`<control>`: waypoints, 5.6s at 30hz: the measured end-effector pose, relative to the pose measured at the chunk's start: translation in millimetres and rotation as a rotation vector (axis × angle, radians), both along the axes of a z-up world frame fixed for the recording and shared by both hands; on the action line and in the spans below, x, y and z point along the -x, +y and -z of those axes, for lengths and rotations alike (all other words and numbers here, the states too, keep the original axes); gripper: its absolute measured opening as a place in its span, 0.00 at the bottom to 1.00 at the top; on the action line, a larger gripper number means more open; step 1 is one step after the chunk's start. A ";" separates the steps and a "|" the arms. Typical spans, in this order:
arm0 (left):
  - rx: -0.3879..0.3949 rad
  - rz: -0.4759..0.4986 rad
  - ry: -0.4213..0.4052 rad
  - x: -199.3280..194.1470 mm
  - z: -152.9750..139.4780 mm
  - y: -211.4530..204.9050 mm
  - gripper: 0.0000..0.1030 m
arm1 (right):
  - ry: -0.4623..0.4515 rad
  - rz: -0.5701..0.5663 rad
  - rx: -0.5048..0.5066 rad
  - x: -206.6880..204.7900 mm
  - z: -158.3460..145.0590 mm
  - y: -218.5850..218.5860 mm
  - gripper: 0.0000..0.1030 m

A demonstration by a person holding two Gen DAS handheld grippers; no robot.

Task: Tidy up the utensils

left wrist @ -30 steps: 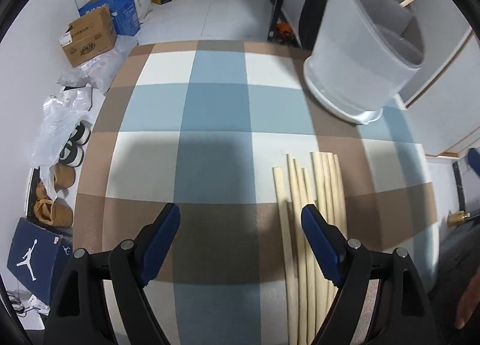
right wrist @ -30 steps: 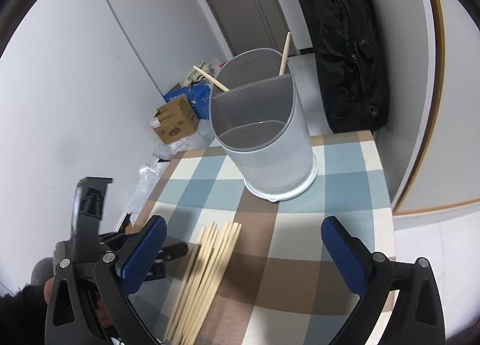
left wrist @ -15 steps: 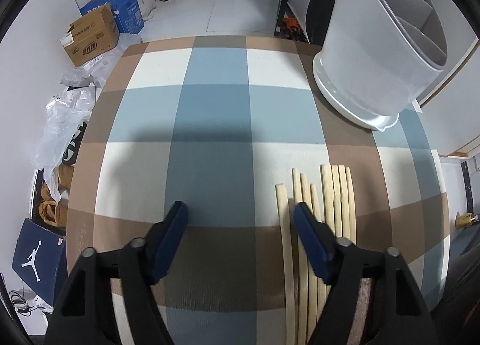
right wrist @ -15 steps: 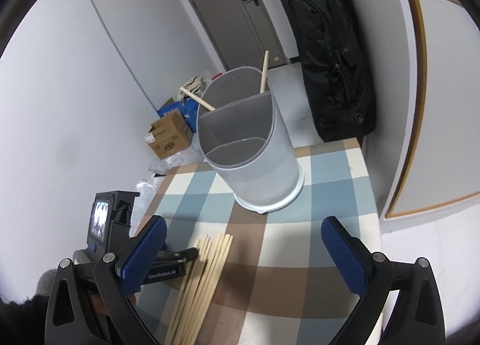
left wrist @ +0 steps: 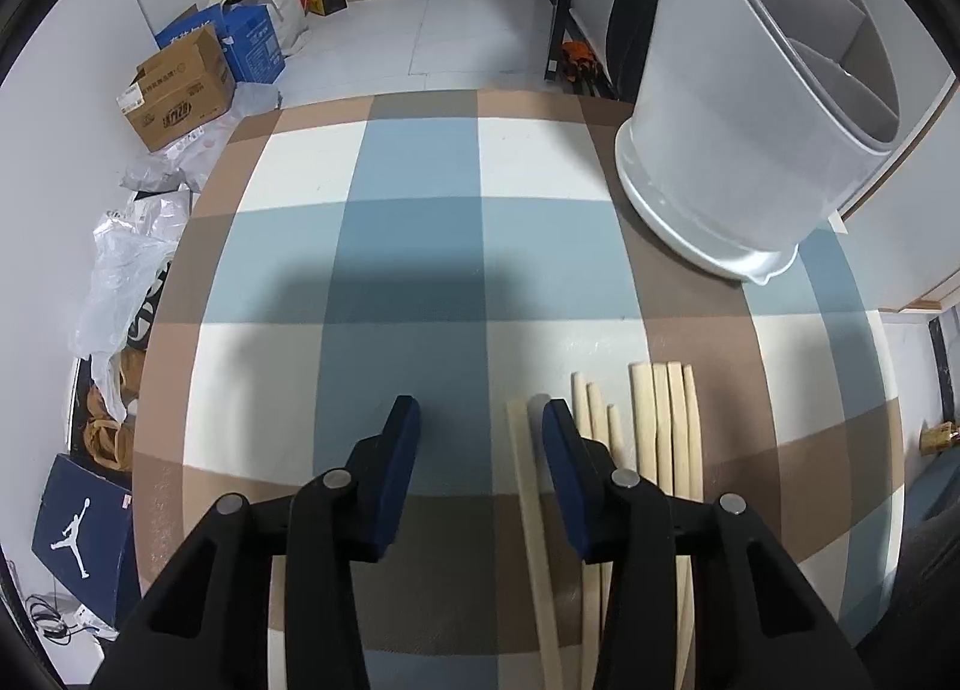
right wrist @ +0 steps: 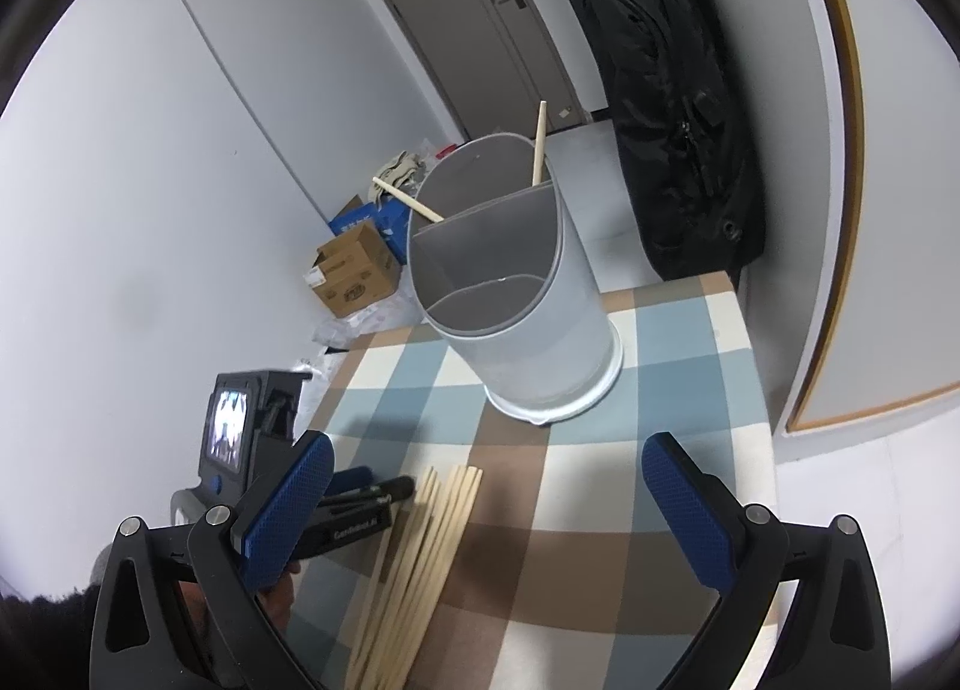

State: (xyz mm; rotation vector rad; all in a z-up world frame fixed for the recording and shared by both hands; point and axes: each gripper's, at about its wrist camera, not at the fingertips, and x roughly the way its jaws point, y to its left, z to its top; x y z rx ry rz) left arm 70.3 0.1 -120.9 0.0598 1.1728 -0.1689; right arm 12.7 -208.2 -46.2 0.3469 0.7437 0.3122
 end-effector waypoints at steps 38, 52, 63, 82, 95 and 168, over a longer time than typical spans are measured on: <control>0.586 -0.237 -0.158 5.6 -54.6 123.8 0.02 | 0.337 -0.374 0.190 -86.1 84.1 144.0 0.45; 0.616 -0.243 -0.162 12.5 -58.7 134.7 0.02 | 0.368 -0.369 0.260 -90.9 90.2 167.7 0.45; 0.620 -0.251 -0.160 13.8 -58.9 136.4 0.02 | 0.418 -0.395 0.296 -90.1 89.8 176.9 0.43; 0.638 -0.281 -0.166 15.2 -58.5 145.1 0.02 | 0.516 -0.344 0.370 -114.2 93.1 196.5 0.43; 0.617 -0.281 -0.192 17.1 -60.2 143.9 0.02 | 0.421 -0.276 0.387 -103.7 94.5 181.0 0.03; 0.474 -0.156 -0.360 8.6 -88.1 69.7 0.02 | 0.310 0.197 0.219 -73.6 92.6 45.1 0.52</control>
